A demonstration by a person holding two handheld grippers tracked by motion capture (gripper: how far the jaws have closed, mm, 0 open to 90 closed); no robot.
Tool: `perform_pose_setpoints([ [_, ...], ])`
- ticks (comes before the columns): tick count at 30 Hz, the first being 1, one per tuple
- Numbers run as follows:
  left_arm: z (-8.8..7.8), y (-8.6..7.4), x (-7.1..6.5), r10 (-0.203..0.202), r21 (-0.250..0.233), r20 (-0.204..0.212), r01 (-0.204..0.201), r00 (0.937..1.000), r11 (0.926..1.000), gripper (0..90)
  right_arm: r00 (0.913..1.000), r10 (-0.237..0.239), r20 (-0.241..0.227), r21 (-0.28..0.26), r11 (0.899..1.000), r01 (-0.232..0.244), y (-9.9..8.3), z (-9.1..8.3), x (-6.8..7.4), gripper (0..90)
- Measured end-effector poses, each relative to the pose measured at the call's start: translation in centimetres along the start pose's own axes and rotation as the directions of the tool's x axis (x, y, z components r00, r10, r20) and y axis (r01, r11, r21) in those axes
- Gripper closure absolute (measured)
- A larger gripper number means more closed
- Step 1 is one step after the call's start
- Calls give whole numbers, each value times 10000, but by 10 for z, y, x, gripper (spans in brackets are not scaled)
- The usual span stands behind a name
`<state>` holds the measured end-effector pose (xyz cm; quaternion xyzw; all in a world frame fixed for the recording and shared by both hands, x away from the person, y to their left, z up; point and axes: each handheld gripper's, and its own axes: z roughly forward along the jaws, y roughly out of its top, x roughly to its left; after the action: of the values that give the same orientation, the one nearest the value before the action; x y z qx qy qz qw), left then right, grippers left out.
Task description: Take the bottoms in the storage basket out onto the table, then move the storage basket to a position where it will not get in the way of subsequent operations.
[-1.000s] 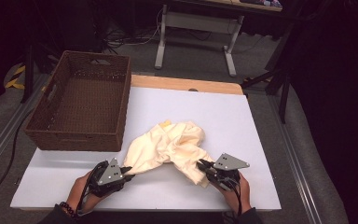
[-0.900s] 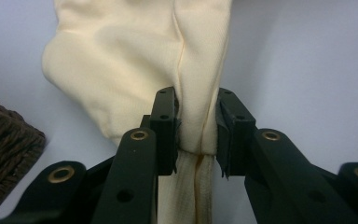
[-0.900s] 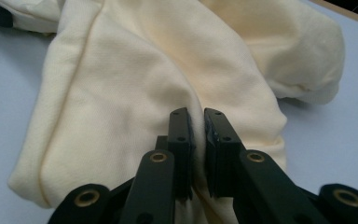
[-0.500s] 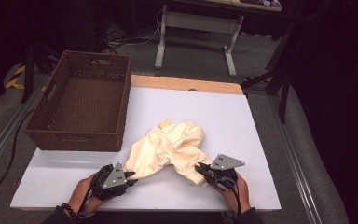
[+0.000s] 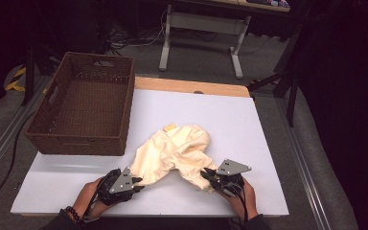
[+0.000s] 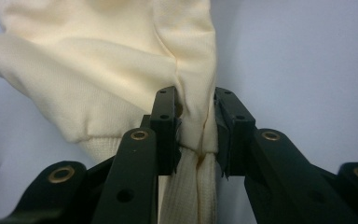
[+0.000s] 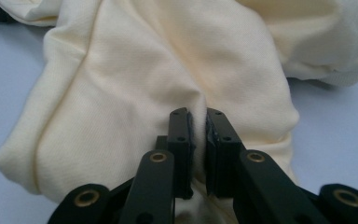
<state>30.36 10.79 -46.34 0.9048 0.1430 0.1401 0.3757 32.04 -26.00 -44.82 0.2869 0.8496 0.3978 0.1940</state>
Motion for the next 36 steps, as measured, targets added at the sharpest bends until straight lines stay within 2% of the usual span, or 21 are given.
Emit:
perform_pose_setpoints([
  [2,0,0,0,-16,-22,0,16,10000,10000,721,10000,11,-11,-110,9999,-11,1,-3,-1,772],
  [5,0,0,2,14,-28,32,-14,10000,10000,720,10000,43,55,-358,9994,-41,4,-9,-3,677],
  [8,1,0,3,33,-34,109,-33,9999,10000,719,9997,251,24,-870,9959,-248,6,-18,-8,620],
  [10,1,0,3,-79,-71,113,79,9999,9999,719,9991,416,119,-1188,9921,-399,8,-24,-11,605],
  [13,1,0,3,-24,-64,88,25,10000,10000,719,9980,529,333,-1664,9850,-466,10,-33,-16,569],
  [17,1,0,3,-55,-22,165,55,9998,10000,718,9965,562,622,-1849,9818,-438,14,-38,-27,550],
  [20,2,1,3,-34,24,156,34,9999,10000,717,9917,978,832,-2161,9733,-778,18,-39,-40,534],
  [22,1,0,2,-201,181,153,199,9997,9996,717,9902,990,986,-2010,9765,-777,21,-34,-50,516],
  [25,2,1,3,-69,111,238,66,9997,9999,717,9888,1069,1045,-1745,9808,-876,25,-21,-63,478],
  [27,2,1,4,-55,49,234,54,9997,10000,717,9915,1119,662,-1358,9855,-1021,27,-9,-70,453],
  [29,2,1,4,-41,58,214,40,9998,10000,716,9942,962,487,-843,9922,-919,28,4,-72,421],
  [31,2,0,4,-41,53,219,40,9998,10000,716,9952,972,150,-457,9943,-965,29,14,-74,395],
  [33,2,0,4,-95,2,208,95,9997,10000,715,9939,1086,203,-299,9937,-1080,30,22,-76,348],
  [36,3,1,4,-105,17,243,104,9997,9999,715,9933,1105,346,-230,9937,-1097,31,29,-77,332],
])
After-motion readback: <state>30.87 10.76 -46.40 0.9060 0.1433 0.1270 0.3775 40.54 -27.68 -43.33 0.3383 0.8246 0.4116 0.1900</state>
